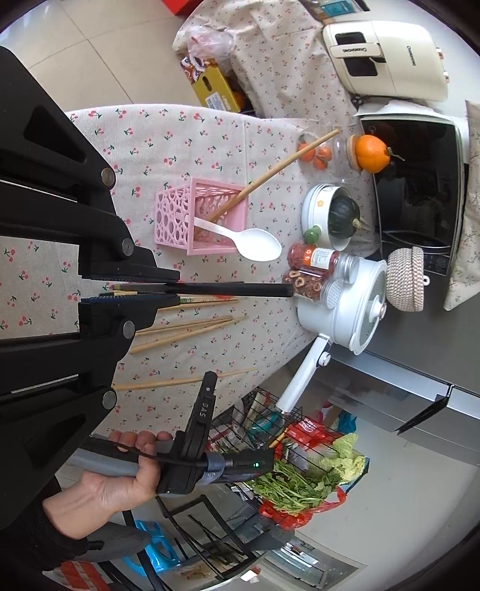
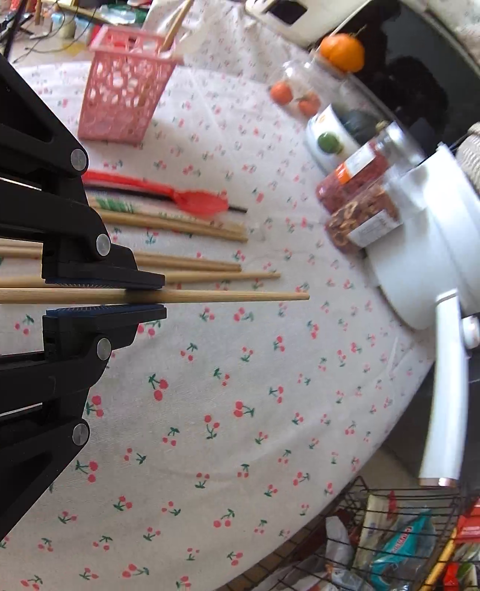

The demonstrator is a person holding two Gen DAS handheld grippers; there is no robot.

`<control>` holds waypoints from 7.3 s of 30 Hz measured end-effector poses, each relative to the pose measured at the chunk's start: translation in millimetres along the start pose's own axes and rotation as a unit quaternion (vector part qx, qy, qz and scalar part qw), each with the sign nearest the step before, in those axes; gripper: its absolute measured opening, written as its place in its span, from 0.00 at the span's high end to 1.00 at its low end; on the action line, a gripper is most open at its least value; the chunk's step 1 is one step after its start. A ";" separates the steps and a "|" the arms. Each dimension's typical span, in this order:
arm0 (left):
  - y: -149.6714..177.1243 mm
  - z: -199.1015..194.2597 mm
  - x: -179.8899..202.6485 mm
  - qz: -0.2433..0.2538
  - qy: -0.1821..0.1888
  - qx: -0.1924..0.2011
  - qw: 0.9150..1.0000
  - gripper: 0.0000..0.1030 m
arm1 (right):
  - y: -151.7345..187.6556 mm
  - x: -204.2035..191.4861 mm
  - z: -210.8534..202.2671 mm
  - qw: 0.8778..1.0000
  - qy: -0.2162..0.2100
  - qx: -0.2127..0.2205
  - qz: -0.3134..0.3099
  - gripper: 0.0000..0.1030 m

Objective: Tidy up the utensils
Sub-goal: 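Lower the black chopstick into the basket and open the left tool while the right tool lifts its chopstick, then lower the wooden chopstick into the pink basket and open the right tool, then grasp another wooden chopstick with the left tool while the right tool reaches toward one, then grasp a wooden chopstick with the right tool while the left tool lifts its chopstick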

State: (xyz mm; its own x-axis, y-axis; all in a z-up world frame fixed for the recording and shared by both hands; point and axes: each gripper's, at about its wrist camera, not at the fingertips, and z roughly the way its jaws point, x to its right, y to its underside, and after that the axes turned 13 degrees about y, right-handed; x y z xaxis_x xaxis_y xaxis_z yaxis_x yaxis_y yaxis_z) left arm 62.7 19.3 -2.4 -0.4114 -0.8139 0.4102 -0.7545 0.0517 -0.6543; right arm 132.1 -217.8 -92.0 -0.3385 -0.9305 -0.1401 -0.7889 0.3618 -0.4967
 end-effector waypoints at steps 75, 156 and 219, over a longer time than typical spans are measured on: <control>-18.2 -18.4 -143.6 -0.135 -0.096 0.035 0.985 0.34 | 41.1 -204.1 -62.6 0.918 -0.008 0.397 0.000 0.93; -48.9 279.8 27.8 0.012 -0.114 -0.175 0.978 0.92 | -9.8 90.4 -24.3 0.994 0.026 -0.085 0.059 0.06; -12.1 -38.3 -24.7 -0.008 -0.023 0.067 0.997 0.93 | -22.8 -24.1 -12.8 0.993 0.023 0.023 -0.110 0.94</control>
State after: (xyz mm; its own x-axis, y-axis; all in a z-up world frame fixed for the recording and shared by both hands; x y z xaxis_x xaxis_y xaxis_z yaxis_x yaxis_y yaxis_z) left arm 62.5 61.0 19.7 -0.3736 -0.8394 0.3947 -0.6842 -0.0379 -0.7283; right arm 151.8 -202.8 -66.3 -0.1837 -0.9829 0.0150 -0.8228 0.1454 -0.5494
